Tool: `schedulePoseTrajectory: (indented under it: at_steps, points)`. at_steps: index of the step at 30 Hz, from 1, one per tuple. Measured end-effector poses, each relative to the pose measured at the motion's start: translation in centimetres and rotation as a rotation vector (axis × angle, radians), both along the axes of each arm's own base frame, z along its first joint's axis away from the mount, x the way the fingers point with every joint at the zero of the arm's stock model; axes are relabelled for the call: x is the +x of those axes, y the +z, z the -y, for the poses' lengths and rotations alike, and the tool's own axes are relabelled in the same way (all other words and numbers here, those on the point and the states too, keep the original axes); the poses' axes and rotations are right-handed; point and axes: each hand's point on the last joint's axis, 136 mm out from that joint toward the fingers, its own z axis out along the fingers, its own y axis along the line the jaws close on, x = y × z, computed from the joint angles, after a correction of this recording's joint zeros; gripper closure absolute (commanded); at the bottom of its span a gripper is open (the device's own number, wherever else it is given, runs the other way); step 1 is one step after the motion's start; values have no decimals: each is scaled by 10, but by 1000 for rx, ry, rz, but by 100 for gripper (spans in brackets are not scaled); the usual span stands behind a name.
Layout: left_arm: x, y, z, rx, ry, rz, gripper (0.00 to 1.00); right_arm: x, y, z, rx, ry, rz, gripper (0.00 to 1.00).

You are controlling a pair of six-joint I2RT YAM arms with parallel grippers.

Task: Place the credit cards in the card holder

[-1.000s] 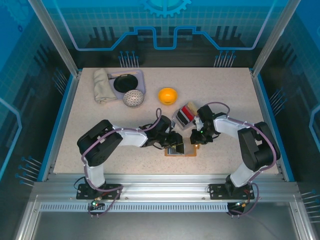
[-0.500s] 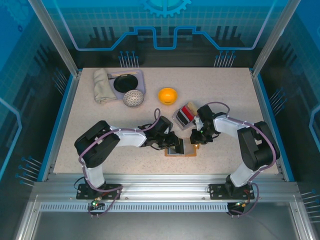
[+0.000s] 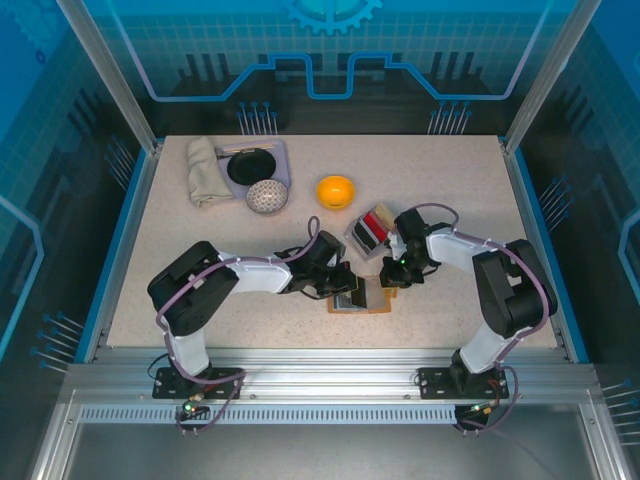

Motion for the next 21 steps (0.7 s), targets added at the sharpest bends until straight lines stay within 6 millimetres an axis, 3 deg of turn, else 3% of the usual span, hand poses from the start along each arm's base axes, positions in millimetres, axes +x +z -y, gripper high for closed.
schedulePoseTrajectory:
  at_steps: [10, 15, 21]
  points:
    - [0, -5, -2, -3, 0, -24, 95, 0, 0, -1, 3, 0, -2, 88]
    - [1, -5, 0, -13, 10, -22, 76, 0, 0, -1, 3, 0, -2, 88]
    - [2, 0, 2, -1, 15, 16, 69, 1, 0, -3, 14, 1, 1, 88]
